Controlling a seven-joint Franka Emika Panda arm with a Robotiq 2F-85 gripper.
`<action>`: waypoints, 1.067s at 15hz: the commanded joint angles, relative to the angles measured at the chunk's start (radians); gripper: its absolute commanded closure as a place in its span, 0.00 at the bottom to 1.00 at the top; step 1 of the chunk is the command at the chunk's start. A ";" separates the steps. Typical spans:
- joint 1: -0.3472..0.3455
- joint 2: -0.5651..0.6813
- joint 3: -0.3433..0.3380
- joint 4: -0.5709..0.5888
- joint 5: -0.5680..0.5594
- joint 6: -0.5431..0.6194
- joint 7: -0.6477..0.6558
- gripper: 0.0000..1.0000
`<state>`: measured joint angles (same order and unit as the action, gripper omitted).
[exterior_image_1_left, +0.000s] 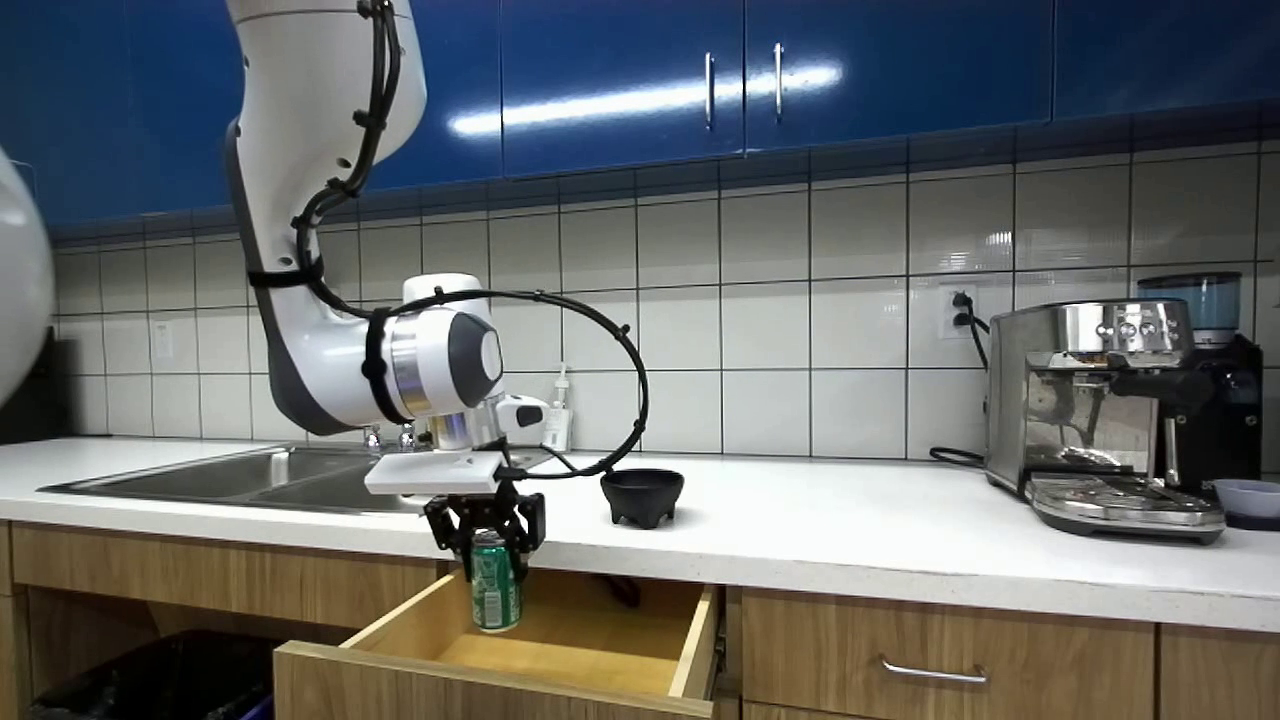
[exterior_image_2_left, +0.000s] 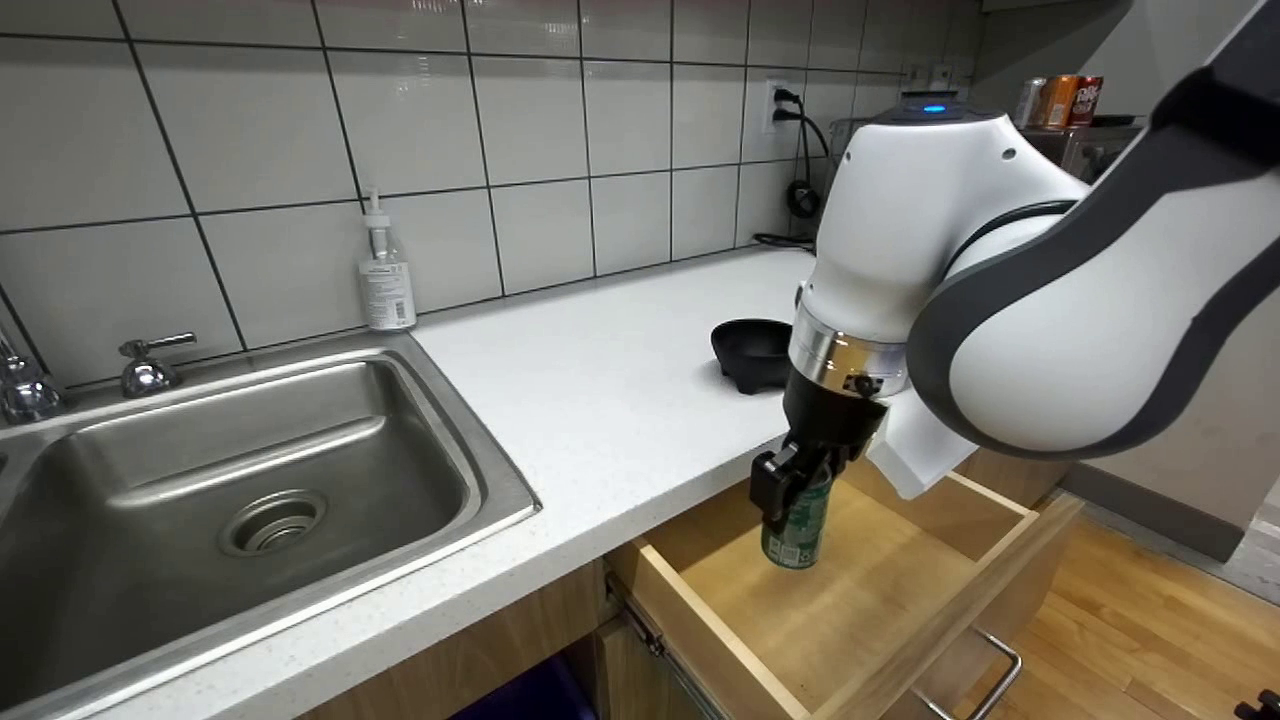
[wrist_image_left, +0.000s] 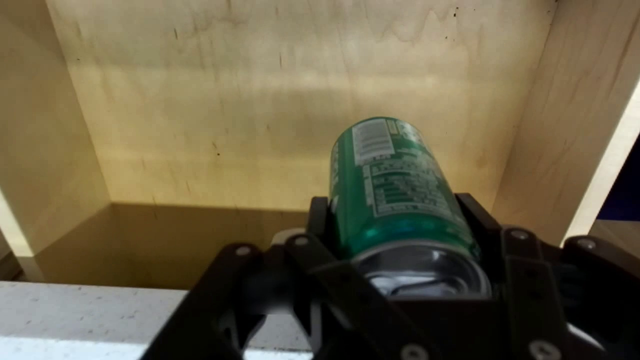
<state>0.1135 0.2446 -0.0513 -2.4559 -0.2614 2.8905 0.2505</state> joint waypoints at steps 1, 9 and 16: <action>0.016 0.022 -0.014 0.004 0.016 0.044 -0.007 0.62; 0.079 0.106 -0.078 0.008 0.005 0.102 0.014 0.62; 0.148 0.167 -0.122 0.020 0.035 0.132 0.011 0.62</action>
<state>0.2244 0.3916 -0.1466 -2.4529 -0.2518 3.0038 0.2525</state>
